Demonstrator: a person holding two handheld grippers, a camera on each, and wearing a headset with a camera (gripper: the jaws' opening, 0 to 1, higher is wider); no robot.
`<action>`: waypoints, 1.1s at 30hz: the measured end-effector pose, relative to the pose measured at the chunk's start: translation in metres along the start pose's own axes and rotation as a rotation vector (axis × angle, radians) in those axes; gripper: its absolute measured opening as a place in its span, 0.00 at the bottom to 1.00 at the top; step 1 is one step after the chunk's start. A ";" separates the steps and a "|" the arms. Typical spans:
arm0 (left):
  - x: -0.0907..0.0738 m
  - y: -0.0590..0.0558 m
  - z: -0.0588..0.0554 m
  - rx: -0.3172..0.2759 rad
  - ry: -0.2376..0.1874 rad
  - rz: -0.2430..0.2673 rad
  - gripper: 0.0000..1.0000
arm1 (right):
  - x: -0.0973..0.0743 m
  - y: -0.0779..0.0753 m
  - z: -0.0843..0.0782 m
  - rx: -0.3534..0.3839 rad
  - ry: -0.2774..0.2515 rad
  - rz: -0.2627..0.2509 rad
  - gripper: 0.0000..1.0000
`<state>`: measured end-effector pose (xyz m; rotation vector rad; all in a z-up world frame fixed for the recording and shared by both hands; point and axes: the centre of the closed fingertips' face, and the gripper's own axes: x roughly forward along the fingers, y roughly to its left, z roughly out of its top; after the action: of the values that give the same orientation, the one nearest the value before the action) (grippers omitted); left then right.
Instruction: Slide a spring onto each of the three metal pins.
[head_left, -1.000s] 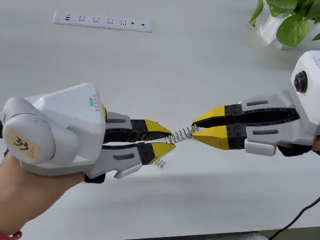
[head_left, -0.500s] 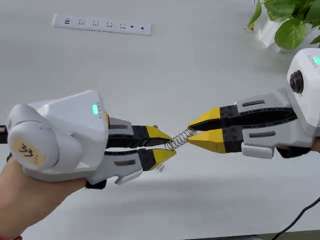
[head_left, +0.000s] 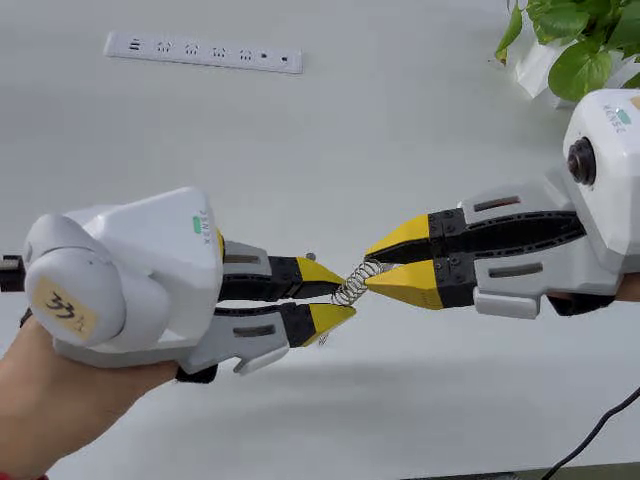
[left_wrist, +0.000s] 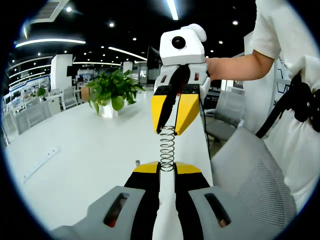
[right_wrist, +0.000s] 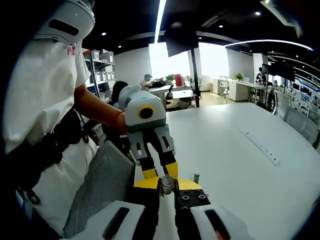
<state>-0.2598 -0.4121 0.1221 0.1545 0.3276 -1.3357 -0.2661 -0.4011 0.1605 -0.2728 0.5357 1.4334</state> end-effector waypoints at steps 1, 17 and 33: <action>0.000 0.000 0.000 0.000 0.001 -0.001 0.07 | 0.000 0.000 0.000 -0.003 0.003 0.000 0.07; 0.000 -0.003 -0.002 -0.004 -0.004 -0.004 0.07 | 0.004 0.002 0.000 -0.014 0.020 0.012 0.07; -0.001 -0.003 -0.003 -0.012 -0.011 0.001 0.07 | -0.001 0.000 -0.004 -0.111 0.196 0.076 0.24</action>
<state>-0.2629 -0.4111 0.1198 0.1377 0.3261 -1.3332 -0.2669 -0.4039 0.1578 -0.4894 0.6326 1.5218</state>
